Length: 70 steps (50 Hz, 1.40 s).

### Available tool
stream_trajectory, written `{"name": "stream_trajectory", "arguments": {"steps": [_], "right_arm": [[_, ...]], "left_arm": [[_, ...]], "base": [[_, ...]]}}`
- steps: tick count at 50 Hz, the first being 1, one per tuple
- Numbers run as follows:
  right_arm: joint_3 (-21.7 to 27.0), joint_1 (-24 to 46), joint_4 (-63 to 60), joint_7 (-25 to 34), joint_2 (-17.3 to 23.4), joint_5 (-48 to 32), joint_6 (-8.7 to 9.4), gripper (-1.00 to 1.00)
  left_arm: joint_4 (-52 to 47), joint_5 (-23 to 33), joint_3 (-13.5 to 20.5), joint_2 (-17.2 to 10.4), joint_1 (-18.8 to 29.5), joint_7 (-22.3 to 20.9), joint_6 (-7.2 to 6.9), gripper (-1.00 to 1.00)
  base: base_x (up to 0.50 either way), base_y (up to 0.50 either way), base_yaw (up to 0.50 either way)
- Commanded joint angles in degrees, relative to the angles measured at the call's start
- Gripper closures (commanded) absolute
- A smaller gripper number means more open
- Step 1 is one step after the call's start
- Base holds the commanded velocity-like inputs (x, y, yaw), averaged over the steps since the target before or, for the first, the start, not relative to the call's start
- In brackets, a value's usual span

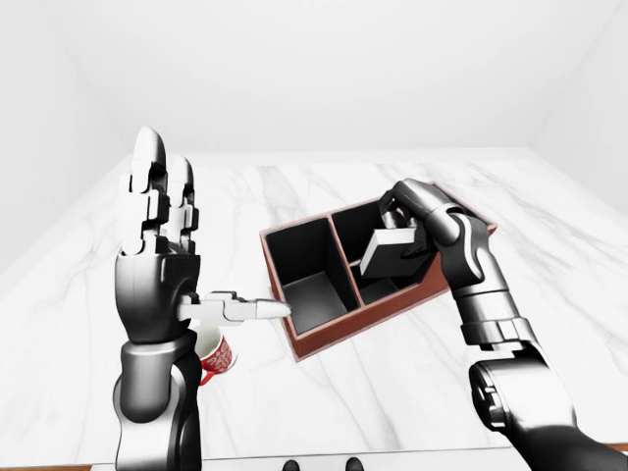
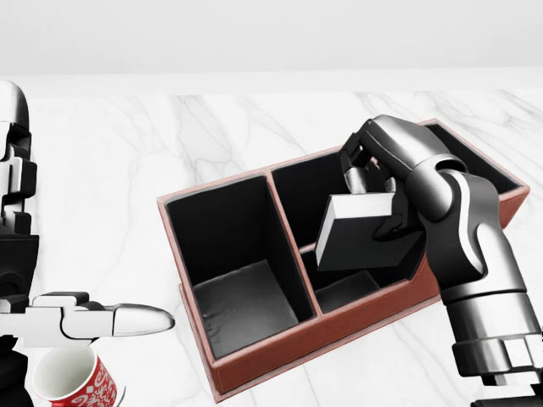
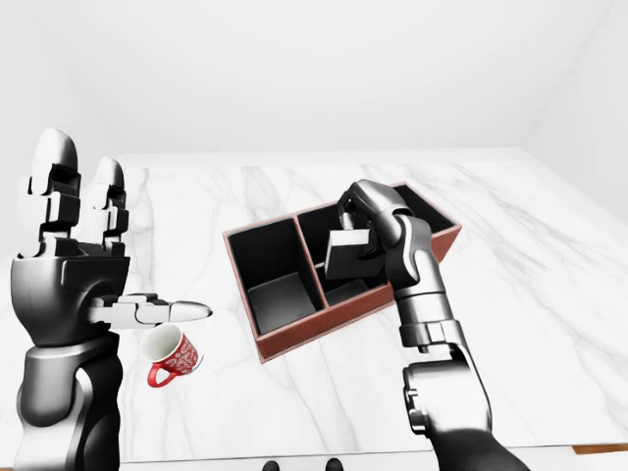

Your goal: Pick up the book and place it in the back compartment of the caddy.

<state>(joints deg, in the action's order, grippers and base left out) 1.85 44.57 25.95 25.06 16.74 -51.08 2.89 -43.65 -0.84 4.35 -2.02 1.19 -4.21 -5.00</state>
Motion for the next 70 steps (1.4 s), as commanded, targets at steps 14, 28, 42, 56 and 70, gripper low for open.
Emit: {"name": "stream_trajectory", "arguments": {"steps": [14, 28, 42, 56, 70], "right_arm": [[0.0, 2.1, 6.3, -4.6, 0.1, -1.0, -4.12, 1.0], [-0.3, 2.3, 10.9, -7.4, 0.5, -1.6, -6.68, 1.0], [-0.5, 3.0, 15.0, -10.5, 0.7, -1.7, -7.89, 1.0], [-0.8, 3.6, 18.6, -14.1, 0.7, -1.7, -7.89, 1.0], [-1.3, 4.3, 22.7, -17.8, 0.7, -2.0, -7.89, 1.0]], "left_arm": [[-0.2, 0.2, -0.4, 0.1, -0.2, 0.0, 0.0, -1.0], [0.1, 0.2, -0.3, 0.1, -0.2, 0.0, 0.0, -1.0], [-0.2, 0.5, -0.7, 0.2, -0.6, 0.0, 0.0, -1.0], [-0.7, 0.6, -0.8, 0.3, -0.7, 0.0, 0.0, -1.0], [-0.6, 0.7, -0.9, 0.3, -0.6, -0.1, 0.0, -1.0]], "base": [[0.0, 0.0, 0.0], [0.0, 0.0, 0.0], [0.0, 0.0, 0.0], [0.0, 0.0, 0.0], [0.0, 0.0, 0.0]]}}
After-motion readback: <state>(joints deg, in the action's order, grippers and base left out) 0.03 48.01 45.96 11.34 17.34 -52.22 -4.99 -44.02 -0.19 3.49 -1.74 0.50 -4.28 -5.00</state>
